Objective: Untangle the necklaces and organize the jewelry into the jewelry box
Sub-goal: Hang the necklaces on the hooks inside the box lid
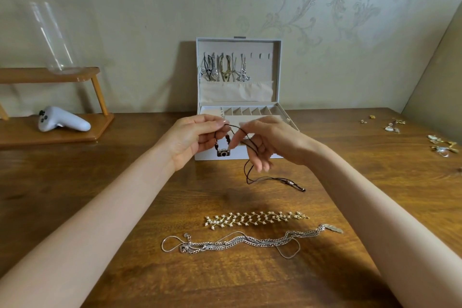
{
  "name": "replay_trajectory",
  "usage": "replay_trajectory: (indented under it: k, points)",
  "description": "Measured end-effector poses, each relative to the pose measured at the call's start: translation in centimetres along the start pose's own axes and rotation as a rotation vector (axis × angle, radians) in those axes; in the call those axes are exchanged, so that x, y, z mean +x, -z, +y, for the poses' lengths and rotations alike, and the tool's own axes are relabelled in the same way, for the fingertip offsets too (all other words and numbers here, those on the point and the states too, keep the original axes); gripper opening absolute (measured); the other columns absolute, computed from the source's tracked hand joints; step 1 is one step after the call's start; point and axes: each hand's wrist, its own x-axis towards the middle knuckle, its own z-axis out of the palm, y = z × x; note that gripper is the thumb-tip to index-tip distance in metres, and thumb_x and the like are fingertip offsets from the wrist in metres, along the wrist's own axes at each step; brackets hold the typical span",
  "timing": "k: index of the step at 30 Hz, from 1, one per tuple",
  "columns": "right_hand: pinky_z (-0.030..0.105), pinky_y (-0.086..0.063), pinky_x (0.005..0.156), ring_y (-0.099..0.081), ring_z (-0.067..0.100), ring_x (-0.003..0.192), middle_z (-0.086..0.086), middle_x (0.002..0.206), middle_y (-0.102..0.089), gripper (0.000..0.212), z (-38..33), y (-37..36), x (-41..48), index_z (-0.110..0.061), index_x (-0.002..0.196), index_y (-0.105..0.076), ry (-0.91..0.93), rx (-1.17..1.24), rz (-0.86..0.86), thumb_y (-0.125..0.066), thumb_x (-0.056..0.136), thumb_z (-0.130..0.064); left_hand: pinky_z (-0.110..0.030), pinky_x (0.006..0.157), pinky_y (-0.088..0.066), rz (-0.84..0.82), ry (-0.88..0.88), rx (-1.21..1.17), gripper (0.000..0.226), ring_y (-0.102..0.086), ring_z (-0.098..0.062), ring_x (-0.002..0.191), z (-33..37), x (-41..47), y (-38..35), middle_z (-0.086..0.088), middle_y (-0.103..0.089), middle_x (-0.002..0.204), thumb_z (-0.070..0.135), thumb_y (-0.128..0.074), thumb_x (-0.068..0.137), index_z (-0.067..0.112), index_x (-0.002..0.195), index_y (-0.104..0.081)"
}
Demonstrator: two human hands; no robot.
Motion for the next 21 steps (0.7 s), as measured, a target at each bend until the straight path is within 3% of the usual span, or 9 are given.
replay_trajectory:
  k: [3, 6, 10, 15, 21]
  points:
    - [0.025, -0.042, 0.04, -0.05, 0.02, 0.039, 0.012, 0.05, -0.058, 0.03, -0.1, -0.4, 0.0, -0.002, 0.106, -0.064, -0.032, -0.104, -0.025, -0.036, 0.101, -0.013, -0.015, 0.062, -0.048, 0.073, -0.04, 0.075, 0.008, -0.064, -0.002, 0.066, -0.1, 0.0, -0.1, 0.005, -0.072, 0.073, 0.011, -0.065, 0.084, 0.012, 0.091, -0.069]
    - [0.023, -0.041, 0.037, -0.047, 0.016, 0.033, 0.009, 0.045, -0.057, 0.017, 0.0, -1.0, 0.4, -0.007, 0.104, -0.065, -0.018, -0.217, 0.025, -0.052, 0.096, -0.014, -0.017, 0.066, -0.047, 0.158, -0.092, 0.206, 0.009, -0.066, -0.001, 0.068, -0.3, 0.0, -0.2, 0.004, -0.073, 0.078, 0.013, -0.068, 0.082, 0.012, 0.091, -0.071]
    - [0.022, -0.039, 0.037, -0.046, 0.014, 0.032, 0.008, 0.046, -0.058, 0.021, 0.3, -1.4, 0.8, -0.011, 0.096, -0.062, -0.029, -0.338, 0.118, -0.07, 0.083, -0.025, -0.02, 0.068, -0.045, 0.079, -0.013, 0.136, 0.008, -0.065, -0.001, 0.068, -0.3, 0.0, -0.3, 0.004, -0.074, 0.081, 0.014, -0.066, 0.083, 0.014, 0.089, -0.071]
    - [0.022, -0.04, 0.038, -0.048, 0.016, 0.035, 0.008, 0.047, -0.059, 0.025, 0.7, -1.6, 1.0, -0.013, 0.091, -0.058, -0.018, -0.372, 0.17, -0.071, 0.083, -0.032, -0.018, 0.064, -0.042, 0.008, 0.019, 0.018, 0.011, -0.062, -0.001, 0.066, 0.1, 0.2, -0.2, 0.008, -0.07, 0.075, 0.017, -0.065, 0.08, 0.015, 0.091, -0.068]
    - [0.022, -0.038, 0.04, -0.045, 0.016, 0.035, 0.005, 0.046, -0.058, 0.021, 1.4, -2.0, 1.5, -0.014, 0.084, -0.056, 0.045, -0.294, 0.272, -0.07, 0.084, -0.029, -0.026, 0.073, -0.038, -0.009, -0.095, 0.19, 0.008, -0.06, -0.004, 0.072, 1.3, 1.0, -0.1, 0.009, -0.065, 0.071, 0.018, -0.062, 0.087, 0.019, 0.093, -0.066]
